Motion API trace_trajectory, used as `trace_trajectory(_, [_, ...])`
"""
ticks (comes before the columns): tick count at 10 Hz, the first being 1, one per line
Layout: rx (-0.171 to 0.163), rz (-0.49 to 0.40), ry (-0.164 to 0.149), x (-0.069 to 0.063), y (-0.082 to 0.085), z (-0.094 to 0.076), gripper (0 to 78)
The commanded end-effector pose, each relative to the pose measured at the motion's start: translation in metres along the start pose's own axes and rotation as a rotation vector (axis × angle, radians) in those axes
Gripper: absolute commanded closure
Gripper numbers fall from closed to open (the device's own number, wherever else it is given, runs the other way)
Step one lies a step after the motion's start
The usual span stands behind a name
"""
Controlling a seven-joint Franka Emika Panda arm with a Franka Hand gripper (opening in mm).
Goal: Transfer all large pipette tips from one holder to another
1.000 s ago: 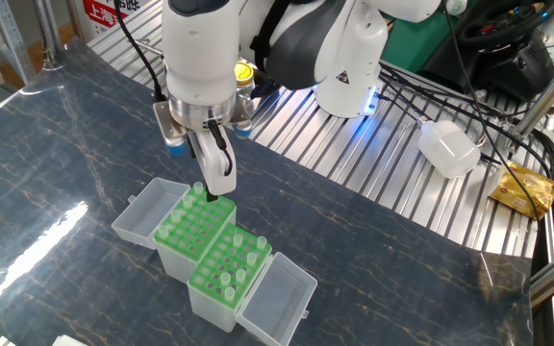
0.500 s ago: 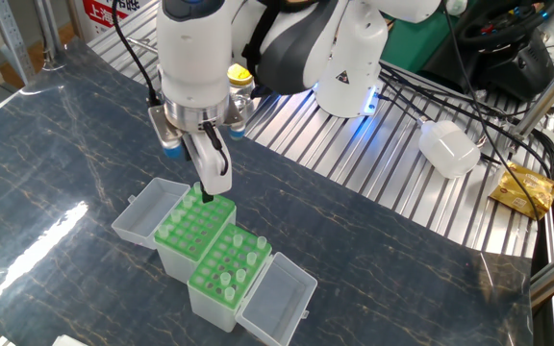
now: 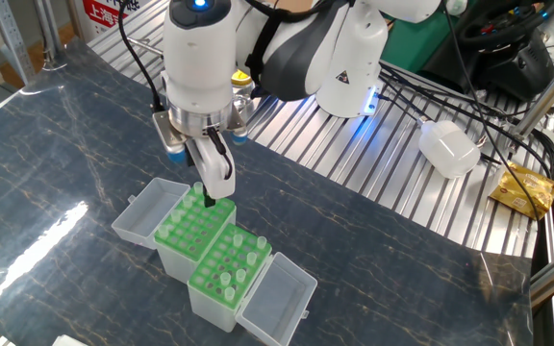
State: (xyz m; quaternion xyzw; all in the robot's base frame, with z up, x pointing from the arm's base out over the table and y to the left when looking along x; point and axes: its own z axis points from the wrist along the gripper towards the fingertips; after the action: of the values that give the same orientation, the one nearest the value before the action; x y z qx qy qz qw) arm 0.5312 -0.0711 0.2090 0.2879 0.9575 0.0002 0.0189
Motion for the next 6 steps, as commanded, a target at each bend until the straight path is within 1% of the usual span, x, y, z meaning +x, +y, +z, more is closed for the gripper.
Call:
trace_trajectory(1, [-0.003,-0.001,-0.002,-0.0016,-0.0005,-0.0001,0.1])
trace_trajectory(6, [-0.022,-0.006,0.01,-0.0054,-0.0041,0.0028,0.1])
